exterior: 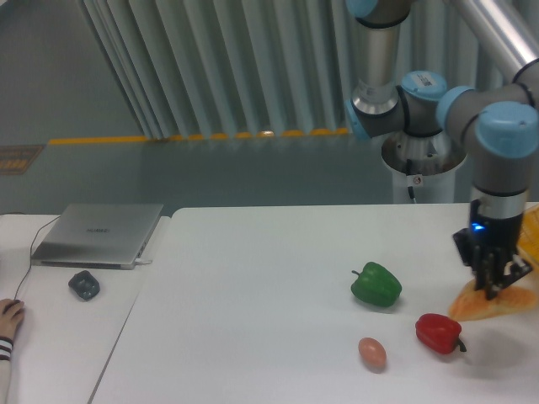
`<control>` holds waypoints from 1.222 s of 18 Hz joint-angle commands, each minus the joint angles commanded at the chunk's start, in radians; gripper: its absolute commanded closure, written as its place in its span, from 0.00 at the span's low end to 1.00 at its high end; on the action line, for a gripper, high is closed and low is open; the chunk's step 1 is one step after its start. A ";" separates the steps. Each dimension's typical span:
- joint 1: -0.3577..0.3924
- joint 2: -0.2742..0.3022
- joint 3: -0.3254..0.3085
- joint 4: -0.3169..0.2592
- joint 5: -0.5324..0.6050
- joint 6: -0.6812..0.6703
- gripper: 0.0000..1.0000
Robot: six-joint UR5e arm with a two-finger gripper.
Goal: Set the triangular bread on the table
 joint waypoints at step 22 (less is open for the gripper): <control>-0.043 0.057 -0.009 -0.005 0.137 0.118 0.00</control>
